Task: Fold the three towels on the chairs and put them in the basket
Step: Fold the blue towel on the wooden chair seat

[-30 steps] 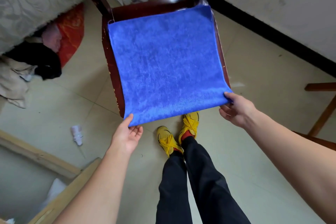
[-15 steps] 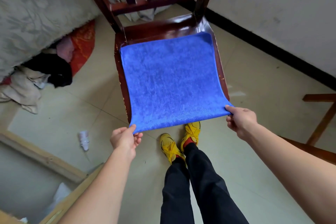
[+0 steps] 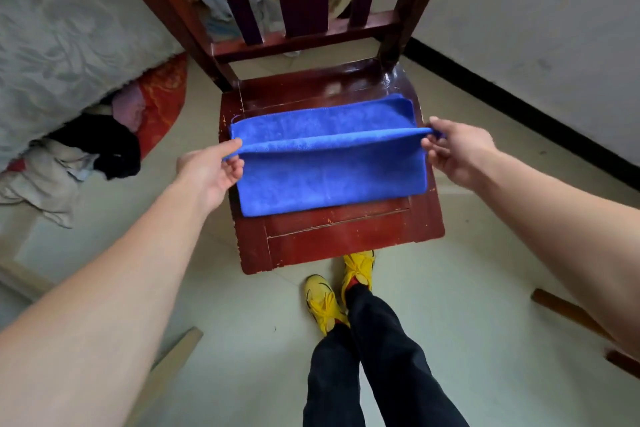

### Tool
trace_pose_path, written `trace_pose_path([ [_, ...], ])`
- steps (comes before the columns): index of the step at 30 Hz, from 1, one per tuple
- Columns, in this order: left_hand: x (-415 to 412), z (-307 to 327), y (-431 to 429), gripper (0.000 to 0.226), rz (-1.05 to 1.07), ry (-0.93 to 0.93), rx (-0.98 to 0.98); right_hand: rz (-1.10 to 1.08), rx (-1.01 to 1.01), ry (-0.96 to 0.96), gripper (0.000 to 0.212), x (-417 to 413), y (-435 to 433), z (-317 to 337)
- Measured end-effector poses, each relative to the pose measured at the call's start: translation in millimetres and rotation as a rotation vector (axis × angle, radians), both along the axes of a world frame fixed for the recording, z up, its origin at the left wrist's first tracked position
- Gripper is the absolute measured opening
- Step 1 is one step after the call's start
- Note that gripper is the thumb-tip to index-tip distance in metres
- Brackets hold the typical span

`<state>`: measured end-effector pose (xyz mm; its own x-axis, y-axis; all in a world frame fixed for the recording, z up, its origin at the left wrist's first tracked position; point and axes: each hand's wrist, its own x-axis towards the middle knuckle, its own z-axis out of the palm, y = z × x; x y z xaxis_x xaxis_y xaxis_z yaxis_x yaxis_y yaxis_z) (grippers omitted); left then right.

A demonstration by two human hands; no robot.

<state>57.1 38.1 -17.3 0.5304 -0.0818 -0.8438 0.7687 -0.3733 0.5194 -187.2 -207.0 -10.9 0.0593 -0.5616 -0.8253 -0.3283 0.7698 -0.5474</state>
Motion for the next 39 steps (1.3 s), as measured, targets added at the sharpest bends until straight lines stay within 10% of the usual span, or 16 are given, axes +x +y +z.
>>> trace_pose_path([
  [8,25.7,-45.3,-33.6,0.01,-0.537,-0.505,0.51,0.491,-0.183,0.243,0.017,41.7,-42.9,-41.9],
  [20,37.6,-64.3,-53.6,0.015,-0.576,-0.62,0.783,0.931,-0.628,0.746,0.031,57.4,-61.3,-56.2],
  [24,11.4,-54.5,-75.3,0.018,-0.768,-0.834,0.53,0.899,-0.757,0.397,0.008,84.7,-28.1,-46.8],
  [28,2.3,-62.6,-92.6,0.016,-0.959,-0.544,0.339,0.774,-0.035,-0.008,0.008,111.5,0.1,-50.7],
  [33,16.9,-67.5,-90.0,0.039,-0.916,-0.56,0.329,0.27,0.014,-0.124,0.024,104.6,-42.3,-57.1],
  [39,-34.3,-58.6,-60.7,0.009,-0.717,-0.517,0.291,0.332,-0.163,0.002,0.02,84.2,-9.5,-40.8],
])
